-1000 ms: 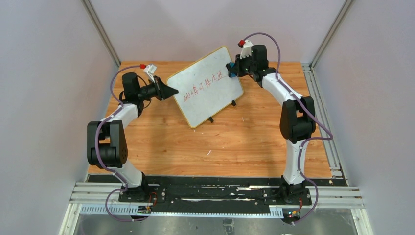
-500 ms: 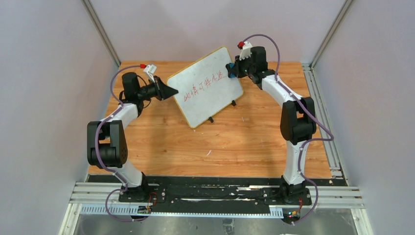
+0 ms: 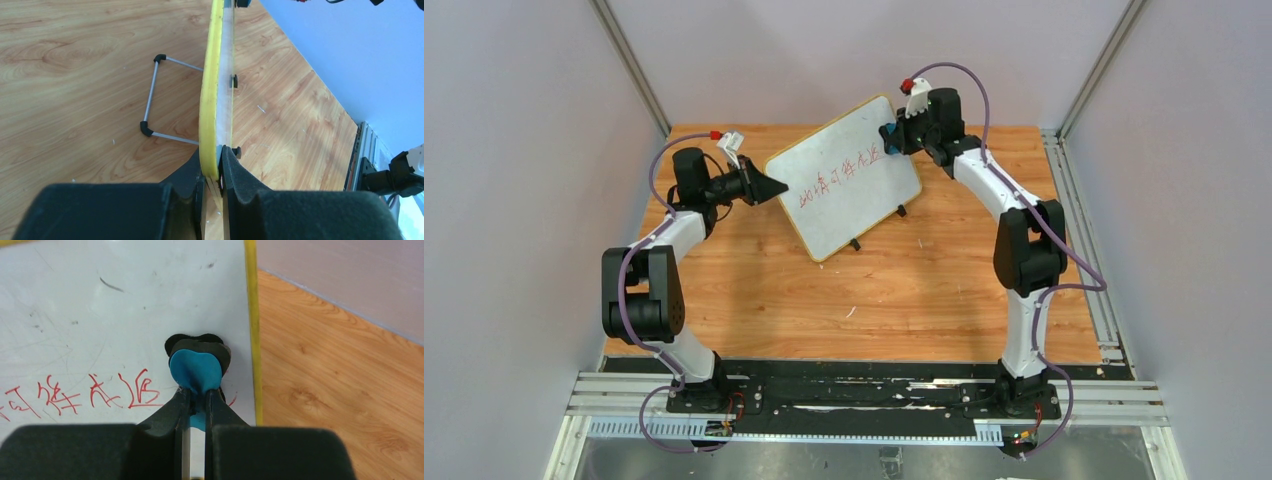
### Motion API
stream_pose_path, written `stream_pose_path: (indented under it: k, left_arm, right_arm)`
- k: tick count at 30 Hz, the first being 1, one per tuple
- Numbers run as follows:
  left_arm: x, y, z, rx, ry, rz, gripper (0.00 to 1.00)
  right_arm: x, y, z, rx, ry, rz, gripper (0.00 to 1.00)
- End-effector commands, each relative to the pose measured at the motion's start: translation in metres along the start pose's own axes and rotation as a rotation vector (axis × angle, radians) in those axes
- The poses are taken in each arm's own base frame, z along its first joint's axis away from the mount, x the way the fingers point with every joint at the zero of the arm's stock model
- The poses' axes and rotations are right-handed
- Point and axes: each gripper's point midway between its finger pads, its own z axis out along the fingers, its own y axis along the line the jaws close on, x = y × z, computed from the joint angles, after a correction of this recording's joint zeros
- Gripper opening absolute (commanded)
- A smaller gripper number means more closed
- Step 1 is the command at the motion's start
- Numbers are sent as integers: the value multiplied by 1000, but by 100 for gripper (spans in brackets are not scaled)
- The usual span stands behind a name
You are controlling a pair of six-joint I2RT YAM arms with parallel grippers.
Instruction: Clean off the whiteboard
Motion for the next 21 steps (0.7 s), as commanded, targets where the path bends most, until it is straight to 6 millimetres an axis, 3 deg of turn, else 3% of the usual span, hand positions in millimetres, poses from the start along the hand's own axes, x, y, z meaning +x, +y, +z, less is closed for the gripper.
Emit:
stream_pose_path:
  k: [1, 5, 9, 21]
  left_arm:
    - [21, 19, -1, -58, 49, 27, 0]
    - [22, 19, -1, -59, 52, 32, 0]
    - [22, 19, -1, -58, 52, 33, 0]
    - [24, 20, 0, -56, 57, 27, 0]
  right_arm:
    - [-19, -10, 3, 37, -26, -40, 1]
    - [-25, -29, -2, 62, -35, -27, 0]
    - [-25, -33, -5, 60, -32, -23, 1]
    - [31, -25, 1, 35, 24, 48, 1]
